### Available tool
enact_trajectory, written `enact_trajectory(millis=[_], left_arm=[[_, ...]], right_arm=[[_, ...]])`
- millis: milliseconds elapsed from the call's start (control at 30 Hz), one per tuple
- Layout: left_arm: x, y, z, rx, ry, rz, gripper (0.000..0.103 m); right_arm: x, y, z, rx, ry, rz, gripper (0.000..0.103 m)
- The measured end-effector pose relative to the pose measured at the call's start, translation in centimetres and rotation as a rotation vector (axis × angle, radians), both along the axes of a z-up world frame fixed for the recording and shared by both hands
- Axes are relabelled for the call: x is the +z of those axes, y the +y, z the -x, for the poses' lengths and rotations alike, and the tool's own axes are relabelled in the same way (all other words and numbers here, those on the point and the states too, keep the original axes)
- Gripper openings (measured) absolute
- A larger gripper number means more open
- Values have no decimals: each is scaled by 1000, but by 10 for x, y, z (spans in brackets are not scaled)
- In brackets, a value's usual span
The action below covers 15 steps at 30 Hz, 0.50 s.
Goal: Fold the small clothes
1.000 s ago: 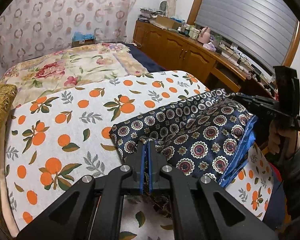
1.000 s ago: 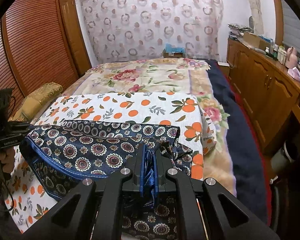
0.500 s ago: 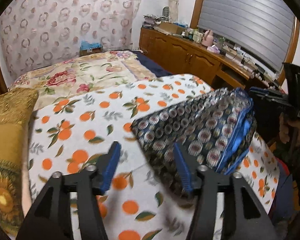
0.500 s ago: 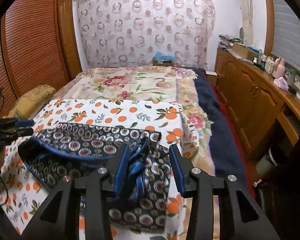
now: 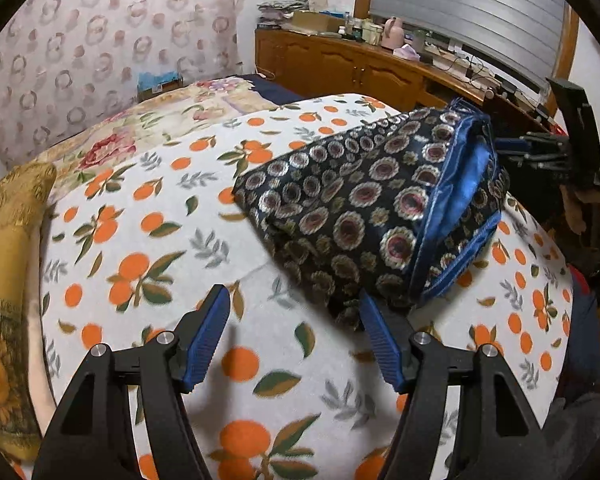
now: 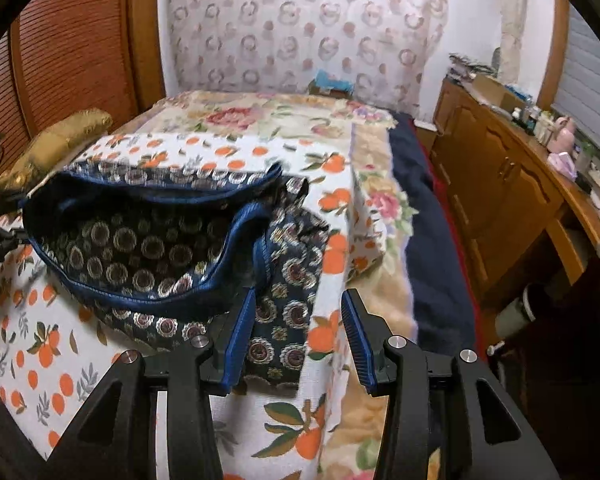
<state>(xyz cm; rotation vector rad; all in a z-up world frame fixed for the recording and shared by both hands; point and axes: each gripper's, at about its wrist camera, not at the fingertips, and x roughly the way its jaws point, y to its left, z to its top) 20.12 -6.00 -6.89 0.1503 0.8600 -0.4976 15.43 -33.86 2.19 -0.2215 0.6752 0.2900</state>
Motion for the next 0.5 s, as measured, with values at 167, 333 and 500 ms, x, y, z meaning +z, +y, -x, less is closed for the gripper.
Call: enact_trajectory(millis=[167,333,500], left_arm=[[11,-3,-17,15,-17,33,68],[19,-3,-39,58,-28,82,68],[20,-1,-66,120,-31,104,68]], right_arm=[[7,5,-16,49,-21,-9,46],[17,3,-44,74,-51,-57,46],[26,-7,-65,25,-88,-86,46]])
